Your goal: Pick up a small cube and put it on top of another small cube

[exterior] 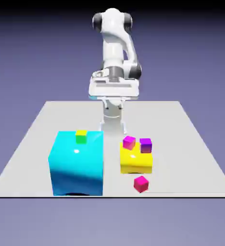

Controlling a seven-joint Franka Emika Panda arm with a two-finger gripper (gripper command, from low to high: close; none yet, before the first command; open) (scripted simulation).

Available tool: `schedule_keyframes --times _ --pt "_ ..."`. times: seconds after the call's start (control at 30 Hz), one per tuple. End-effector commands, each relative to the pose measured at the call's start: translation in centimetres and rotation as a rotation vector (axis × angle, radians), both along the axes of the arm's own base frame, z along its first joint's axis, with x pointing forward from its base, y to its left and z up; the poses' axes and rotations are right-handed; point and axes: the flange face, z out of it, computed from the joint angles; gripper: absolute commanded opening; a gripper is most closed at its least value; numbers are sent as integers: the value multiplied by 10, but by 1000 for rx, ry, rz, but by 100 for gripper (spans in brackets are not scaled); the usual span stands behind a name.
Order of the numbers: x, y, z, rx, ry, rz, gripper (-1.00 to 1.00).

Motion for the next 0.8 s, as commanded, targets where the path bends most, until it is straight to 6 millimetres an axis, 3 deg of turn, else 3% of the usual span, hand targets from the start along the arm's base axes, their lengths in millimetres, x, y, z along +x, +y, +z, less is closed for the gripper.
schedule_keyframes --times 0.0,0.4,0.77 --pt "8 5 -7 -11 36 17 0" --pt "88 66 -112 -135 466 226 0" --pt "118 127 -243 -243 853 427 0"
